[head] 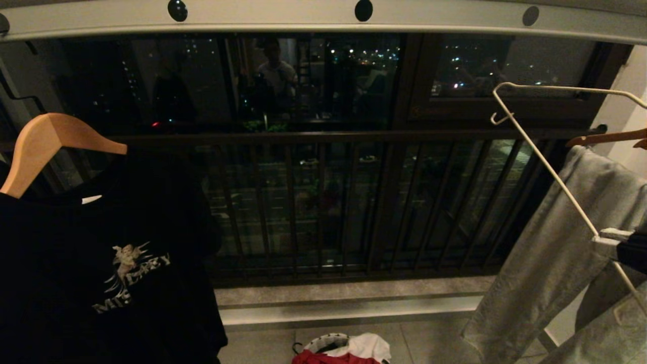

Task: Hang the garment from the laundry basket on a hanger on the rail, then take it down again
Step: Pick up the clothes rack on the clothesline

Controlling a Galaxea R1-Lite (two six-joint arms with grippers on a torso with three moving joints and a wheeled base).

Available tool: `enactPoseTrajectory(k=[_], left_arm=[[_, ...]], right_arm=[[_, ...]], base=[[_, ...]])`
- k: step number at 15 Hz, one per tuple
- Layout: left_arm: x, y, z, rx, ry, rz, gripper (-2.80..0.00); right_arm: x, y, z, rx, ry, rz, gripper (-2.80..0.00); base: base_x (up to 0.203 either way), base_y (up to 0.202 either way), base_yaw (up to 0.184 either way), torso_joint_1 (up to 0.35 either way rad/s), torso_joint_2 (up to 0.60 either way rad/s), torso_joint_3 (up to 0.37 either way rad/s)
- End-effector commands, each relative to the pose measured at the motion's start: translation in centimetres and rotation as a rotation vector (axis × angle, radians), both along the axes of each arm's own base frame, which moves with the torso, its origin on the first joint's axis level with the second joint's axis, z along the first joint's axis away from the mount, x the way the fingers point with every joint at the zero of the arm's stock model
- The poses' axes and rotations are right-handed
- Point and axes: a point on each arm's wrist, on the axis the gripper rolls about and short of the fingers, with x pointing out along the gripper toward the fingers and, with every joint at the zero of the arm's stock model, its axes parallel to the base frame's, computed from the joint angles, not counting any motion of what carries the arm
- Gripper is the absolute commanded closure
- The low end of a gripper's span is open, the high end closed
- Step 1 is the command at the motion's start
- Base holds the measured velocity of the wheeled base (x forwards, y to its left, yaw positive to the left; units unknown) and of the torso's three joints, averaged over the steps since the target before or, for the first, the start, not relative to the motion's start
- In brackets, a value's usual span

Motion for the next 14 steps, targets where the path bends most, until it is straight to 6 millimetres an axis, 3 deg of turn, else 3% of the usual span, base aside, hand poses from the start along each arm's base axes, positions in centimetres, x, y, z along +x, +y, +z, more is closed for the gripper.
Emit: enactPoseTrajectory(k=[1,6,14], left_arm=[[0.0,0.0,0.0,0.000,0.000,0.000,0.00],[0.0,0.0,0.0,0.000,-0.001,0.000,0.00],[0.0,0.0,0.0,0.000,-0.001,0.000,0.00]], right_arm=[[-1.3,-0.1,-0.7,0.010,-0.012,0.040,0.00],[-1.2,0.1,-2.9,-0.051,0.031,0.161,0.00],[2.1,1.6,-5.3,-0.166,0.147,0.327,0.00]], base=[[0.000,0.000,0.000,0.000,0.00,0.000],[0.000,0.000,0.000,0.000,0.00,0.000],[0.000,0.000,0.000,0.000,0.00,0.000]])
